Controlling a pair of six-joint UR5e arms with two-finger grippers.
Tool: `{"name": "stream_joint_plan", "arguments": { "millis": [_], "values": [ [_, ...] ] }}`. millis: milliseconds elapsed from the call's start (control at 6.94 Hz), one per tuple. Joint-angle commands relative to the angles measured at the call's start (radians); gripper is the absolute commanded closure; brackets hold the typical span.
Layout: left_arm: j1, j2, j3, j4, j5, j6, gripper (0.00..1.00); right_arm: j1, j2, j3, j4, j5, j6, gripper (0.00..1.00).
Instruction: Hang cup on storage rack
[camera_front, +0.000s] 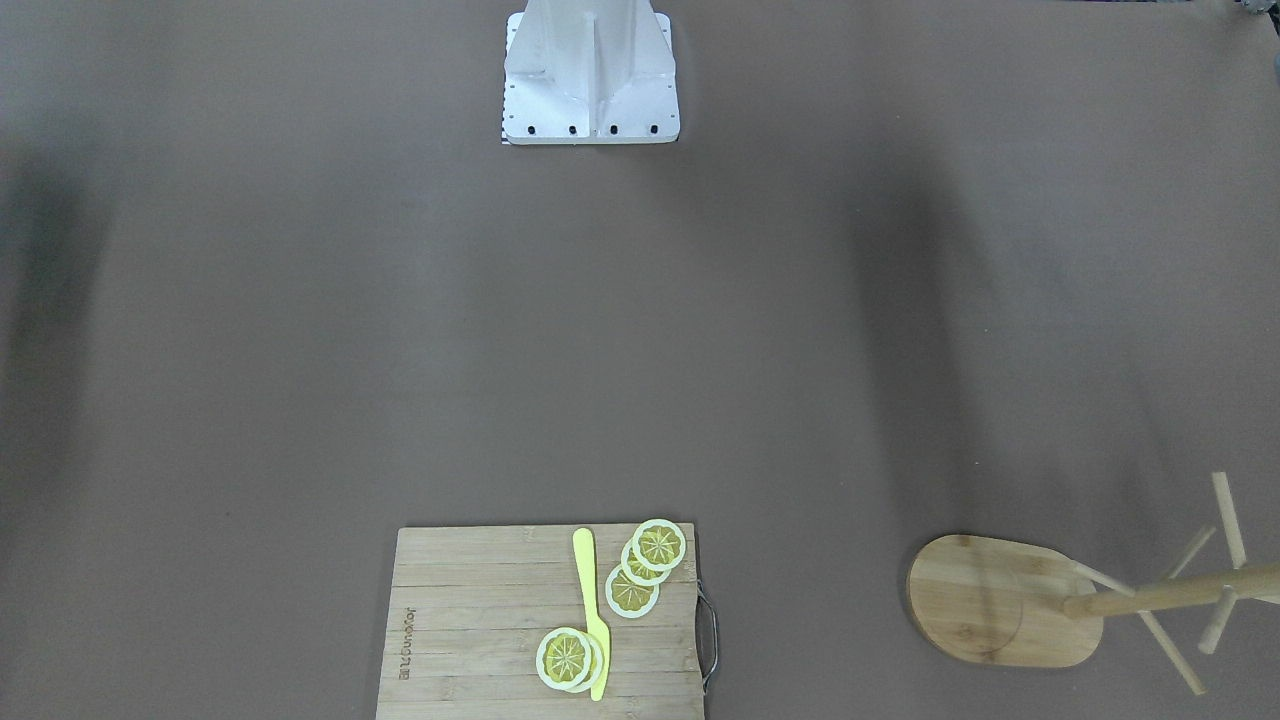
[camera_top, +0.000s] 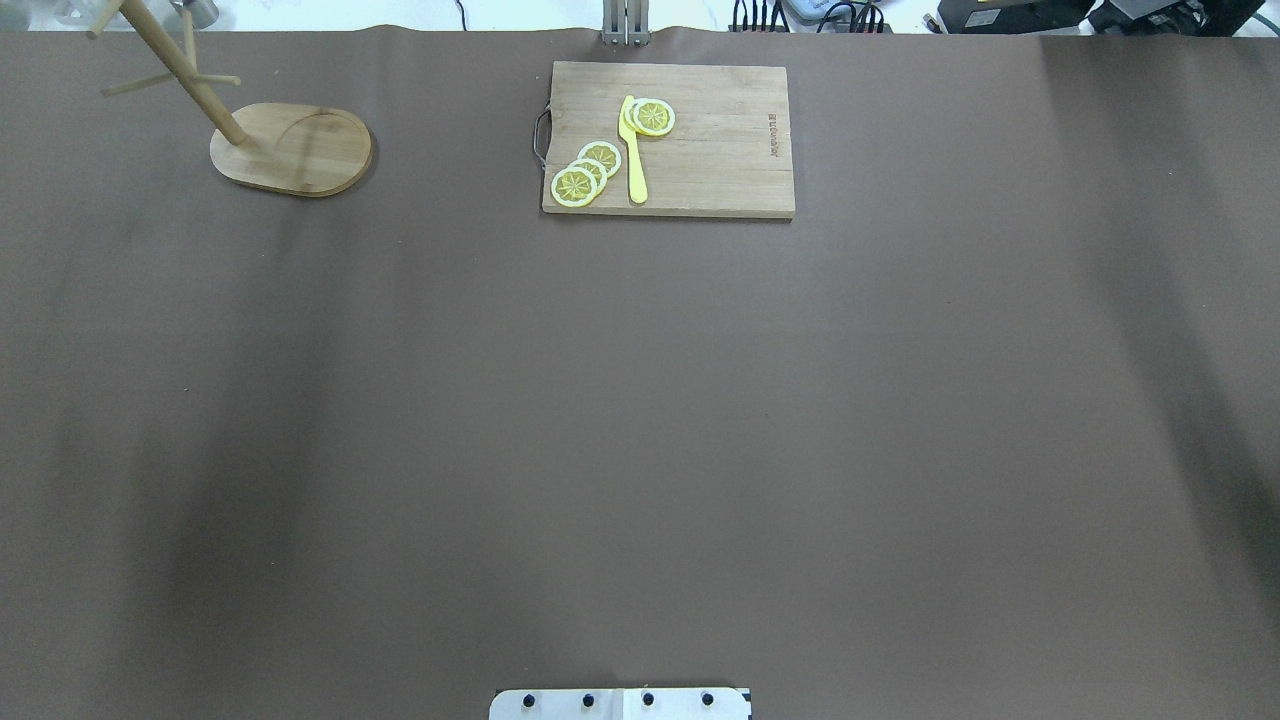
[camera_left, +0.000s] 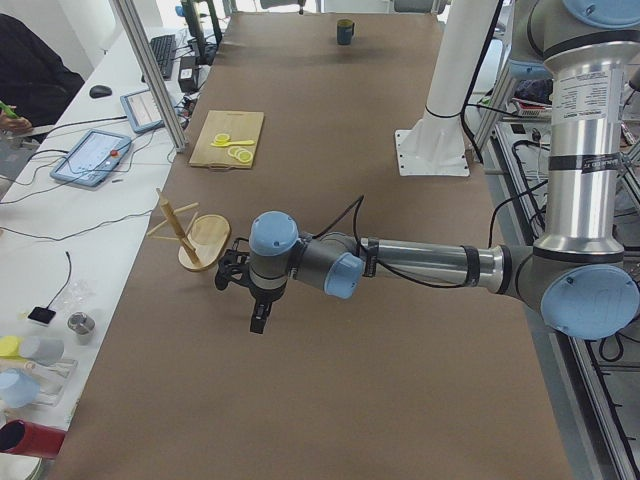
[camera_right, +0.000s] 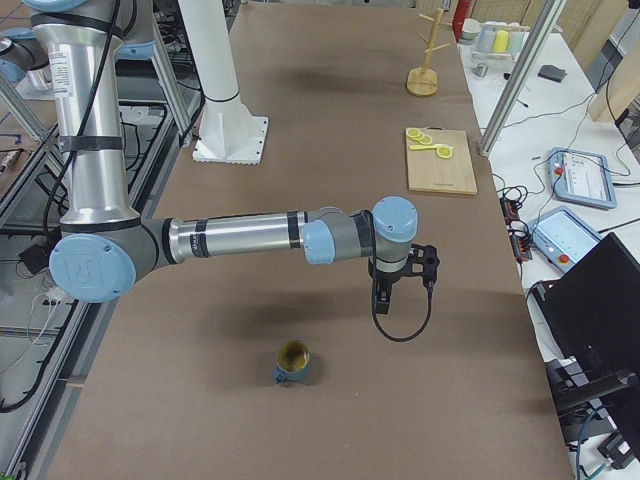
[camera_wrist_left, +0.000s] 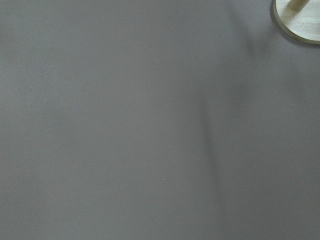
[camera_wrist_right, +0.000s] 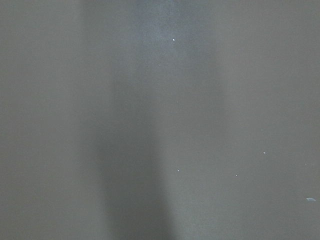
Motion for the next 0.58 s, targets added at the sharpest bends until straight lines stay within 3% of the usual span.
{"name": "stream_joint_plan", "arguments": {
  "millis": [0, 432],
  "values": [
    [0.0, 0.0, 0.001, 0.001, -0.001, 0.0, 0.01, 0.0, -0.001, -0.005, 0.008, 0.001, -0.002, 0.0],
    [-0.001, 0.0, -0.006, 0.013, 0.001, -0.003, 0.01, 0.0, -0.008, -0.003, 0.01, -0.002, 0.0, 0.0]
  ]
}}
